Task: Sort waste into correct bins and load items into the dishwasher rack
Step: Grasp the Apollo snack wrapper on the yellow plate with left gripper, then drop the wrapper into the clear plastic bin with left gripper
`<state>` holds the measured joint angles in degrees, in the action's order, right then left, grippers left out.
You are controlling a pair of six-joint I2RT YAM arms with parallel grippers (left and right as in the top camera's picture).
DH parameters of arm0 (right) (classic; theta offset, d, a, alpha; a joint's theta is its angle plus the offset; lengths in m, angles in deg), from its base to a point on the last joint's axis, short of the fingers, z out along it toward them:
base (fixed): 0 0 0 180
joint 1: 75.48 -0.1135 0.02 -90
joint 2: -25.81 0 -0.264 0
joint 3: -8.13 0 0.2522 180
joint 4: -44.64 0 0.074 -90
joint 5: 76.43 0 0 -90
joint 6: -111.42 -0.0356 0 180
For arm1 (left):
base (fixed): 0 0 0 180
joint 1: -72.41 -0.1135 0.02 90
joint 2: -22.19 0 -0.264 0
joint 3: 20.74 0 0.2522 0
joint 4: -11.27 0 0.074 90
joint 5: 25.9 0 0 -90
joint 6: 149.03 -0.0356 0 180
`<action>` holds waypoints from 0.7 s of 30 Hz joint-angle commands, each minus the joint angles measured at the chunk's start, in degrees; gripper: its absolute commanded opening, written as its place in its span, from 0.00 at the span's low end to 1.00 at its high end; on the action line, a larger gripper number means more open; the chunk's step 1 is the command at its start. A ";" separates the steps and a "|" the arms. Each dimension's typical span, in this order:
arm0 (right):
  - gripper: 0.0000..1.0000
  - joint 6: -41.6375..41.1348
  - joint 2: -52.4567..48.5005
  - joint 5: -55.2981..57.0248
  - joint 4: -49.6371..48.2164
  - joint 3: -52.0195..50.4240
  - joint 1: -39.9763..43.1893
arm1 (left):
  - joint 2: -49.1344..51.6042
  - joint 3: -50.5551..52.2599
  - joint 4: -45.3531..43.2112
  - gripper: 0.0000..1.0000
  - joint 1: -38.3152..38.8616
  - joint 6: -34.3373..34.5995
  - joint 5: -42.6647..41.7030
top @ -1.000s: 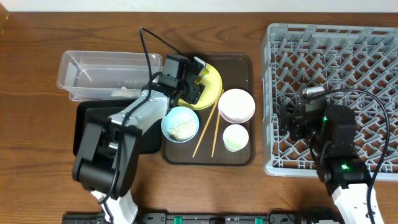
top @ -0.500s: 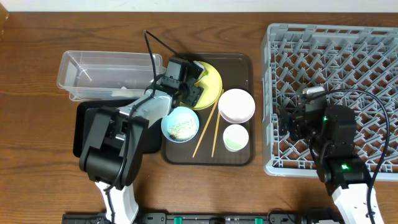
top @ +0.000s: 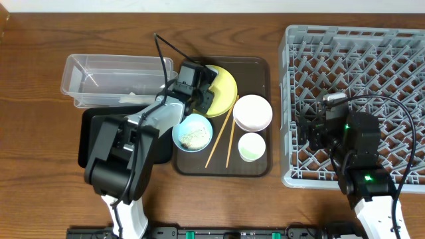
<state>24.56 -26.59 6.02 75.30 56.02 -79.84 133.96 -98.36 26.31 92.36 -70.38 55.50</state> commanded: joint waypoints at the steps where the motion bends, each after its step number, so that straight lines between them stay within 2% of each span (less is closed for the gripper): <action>1: 0.99 -0.79 -0.02 -0.42 0.07 1.31 0.44 | -4.59 -0.79 -0.02 0.06 0.02 6.34 0.48; 4: 0.99 -0.79 -0.02 -0.39 0.09 1.31 0.44 | -7.87 -0.79 0.83 0.06 0.02 11.28 0.48; 11: 0.99 -0.79 -0.02 -0.39 0.09 1.31 0.44 | -16.15 -0.79 5.35 0.06 -0.70 13.42 2.86; 16: 0.99 -0.76 -0.02 -0.39 0.07 1.31 0.44 | -21.03 -0.79 9.51 0.06 -4.11 24.65 12.48; 21: 0.99 -0.79 -0.02 -0.39 0.07 1.31 0.44 | -22.03 -0.76 13.88 0.06 -9.94 39.04 14.23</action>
<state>24.56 -26.59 6.02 75.30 56.02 -79.84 112.30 -98.36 38.62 85.34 -43.33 66.02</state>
